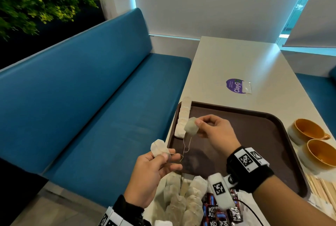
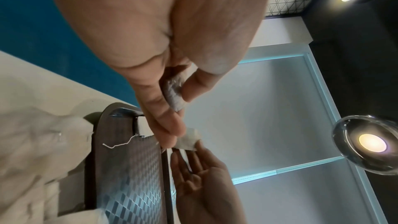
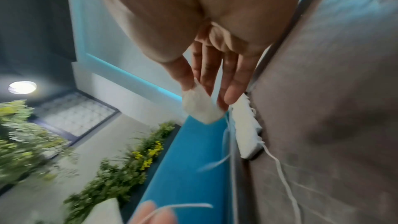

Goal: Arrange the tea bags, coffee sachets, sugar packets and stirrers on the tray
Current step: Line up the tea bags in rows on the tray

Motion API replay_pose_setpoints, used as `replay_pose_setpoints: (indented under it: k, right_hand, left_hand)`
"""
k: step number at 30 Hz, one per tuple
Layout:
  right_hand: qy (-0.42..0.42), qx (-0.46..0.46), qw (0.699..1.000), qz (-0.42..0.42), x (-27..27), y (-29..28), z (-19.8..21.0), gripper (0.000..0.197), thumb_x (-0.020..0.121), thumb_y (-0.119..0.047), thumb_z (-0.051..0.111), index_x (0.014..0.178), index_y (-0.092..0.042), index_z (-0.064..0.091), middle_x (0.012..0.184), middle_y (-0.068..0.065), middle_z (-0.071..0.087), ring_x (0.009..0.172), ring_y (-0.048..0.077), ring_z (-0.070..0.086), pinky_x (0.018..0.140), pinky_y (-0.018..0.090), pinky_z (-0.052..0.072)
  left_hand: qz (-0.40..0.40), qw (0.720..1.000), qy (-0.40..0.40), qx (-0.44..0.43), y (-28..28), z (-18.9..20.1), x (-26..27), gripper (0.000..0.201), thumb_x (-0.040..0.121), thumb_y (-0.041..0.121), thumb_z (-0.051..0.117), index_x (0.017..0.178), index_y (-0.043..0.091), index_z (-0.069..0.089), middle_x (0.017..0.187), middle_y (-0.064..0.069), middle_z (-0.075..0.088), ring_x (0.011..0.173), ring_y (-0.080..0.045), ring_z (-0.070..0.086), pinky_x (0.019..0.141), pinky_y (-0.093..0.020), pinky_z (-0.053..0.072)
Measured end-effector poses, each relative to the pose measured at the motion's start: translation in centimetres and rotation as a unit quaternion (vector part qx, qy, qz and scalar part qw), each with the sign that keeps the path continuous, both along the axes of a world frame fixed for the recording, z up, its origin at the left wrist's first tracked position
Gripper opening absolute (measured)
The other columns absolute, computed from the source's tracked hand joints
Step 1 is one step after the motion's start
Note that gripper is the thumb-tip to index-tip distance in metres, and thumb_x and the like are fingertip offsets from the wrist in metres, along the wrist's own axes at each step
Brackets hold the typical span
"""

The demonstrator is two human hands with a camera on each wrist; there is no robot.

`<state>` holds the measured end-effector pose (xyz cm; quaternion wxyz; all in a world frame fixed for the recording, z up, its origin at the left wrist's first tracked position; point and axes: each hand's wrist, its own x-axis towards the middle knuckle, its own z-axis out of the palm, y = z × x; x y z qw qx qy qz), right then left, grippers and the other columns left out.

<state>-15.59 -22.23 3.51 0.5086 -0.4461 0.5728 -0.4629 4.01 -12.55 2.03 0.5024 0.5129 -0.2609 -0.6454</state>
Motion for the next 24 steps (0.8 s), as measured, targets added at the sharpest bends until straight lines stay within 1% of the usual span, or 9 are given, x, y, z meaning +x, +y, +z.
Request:
replay_pose_setpoints:
  k: [2,4,6,8,10,13,17,21,24]
  right_hand:
    - [-0.006,0.048,0.999,0.015,0.4,-0.9,-1.2,0.011,0.097,-0.01,0.068,0.096,0.001,0.071,0.083,0.014,0.075,0.068,0.019,0.071,0.058,0.027,0.061]
    - [0.018,0.087,0.994,0.058,0.9,-1.6,-2.5,0.012,0.098,-0.011,0.067,0.099,0.002,0.069,0.08,0.016,0.071,0.059,0.02,0.066,0.051,0.029,0.058]
    - [0.062,0.104,0.987,0.102,1.4,-2.0,-3.3,0.015,0.097,-0.013,0.069,0.101,0.002,0.069,0.078,0.015,0.069,0.057,0.02,0.065,0.056,0.032,0.061]
    - [0.103,0.105,0.98,0.135,2.0,-2.3,-3.9,0.016,0.096,-0.017,0.071,0.101,-0.001,0.071,0.077,0.011,0.069,0.061,0.02,0.066,0.063,0.036,0.063]
    - [0.136,0.104,0.974,0.15,2.5,-2.7,-4.3,0.015,0.095,-0.019,0.072,0.099,-0.004,0.073,0.076,0.007,0.068,0.062,0.016,0.066,0.068,0.038,0.063]
    - [0.172,0.102,0.97,0.135,3.0,-3.5,-4.9,0.013,0.093,-0.021,0.075,0.094,-0.008,0.075,0.076,0.006,0.067,0.063,0.014,0.063,0.068,0.038,0.064]
    - [0.189,0.106,0.968,0.124,3.3,-4.4,-5.0,0.011,0.092,-0.022,0.077,0.092,-0.01,0.074,0.074,0.006,0.065,0.062,0.015,0.061,0.059,0.034,0.064]
    - [0.192,0.11,0.969,0.106,3.2,-5.1,-5.2,0.011,0.091,-0.02,0.078,0.092,-0.01,0.073,0.077,0.007,0.065,0.063,0.016,0.062,0.054,0.034,0.063]
    - [0.196,0.104,0.97,0.095,3.2,-5.3,-5.6,0.014,0.09,-0.02,0.08,0.095,-0.011,0.071,0.08,0.006,0.064,0.062,0.016,0.062,0.049,0.031,0.059]
  left_hand:
    - [-0.004,1.0,-0.002,0.003,0.0,0.0,0.0,0.022,0.102,0.002,0.049,0.107,-0.008,0.068,0.102,-0.027,0.074,0.078,-0.034,0.072,0.079,-0.038,0.057]
    - [-0.007,1.0,-0.006,0.005,0.1,-0.1,0.1,0.022,0.103,0.002,0.049,0.108,-0.007,0.069,0.102,-0.025,0.075,0.078,-0.034,0.073,0.081,-0.039,0.056]
    - [-0.009,1.0,-0.013,0.008,0.1,-0.1,0.3,0.022,0.103,0.003,0.049,0.108,-0.005,0.069,0.103,-0.025,0.075,0.08,-0.034,0.073,0.082,-0.04,0.055]
    - [-0.007,1.0,-0.017,0.012,0.1,-0.2,0.5,0.022,0.102,0.002,0.049,0.108,-0.005,0.069,0.103,-0.025,0.075,0.079,-0.034,0.073,0.081,-0.04,0.055]
    - [-0.003,1.0,-0.019,0.019,0.1,-0.2,0.6,0.022,0.101,0.001,0.049,0.108,-0.006,0.069,0.102,-0.025,0.075,0.078,-0.034,0.072,0.081,-0.04,0.056]
    - [-0.005,0.999,-0.025,0.021,0.1,-0.3,0.9,0.022,0.101,0.0,0.049,0.109,-0.006,0.068,0.103,-0.025,0.075,0.081,-0.035,0.072,0.082,-0.042,0.056]
    - [-0.003,0.999,-0.031,0.025,0.2,-0.4,1.2,0.022,0.101,0.0,0.049,0.108,-0.006,0.069,0.102,-0.024,0.075,0.083,-0.037,0.072,0.084,-0.043,0.057]
    - [-0.003,0.999,-0.036,0.023,0.2,-0.6,1.4,0.022,0.101,-0.001,0.048,0.109,-0.005,0.069,0.103,-0.024,0.075,0.085,-0.038,0.072,0.084,-0.043,0.057]
    - [-0.002,0.999,-0.045,0.02,0.1,-0.7,1.5,0.027,0.1,-0.006,0.043,0.111,-0.006,0.067,0.103,-0.024,0.075,0.085,-0.039,0.072,0.083,-0.041,0.057]
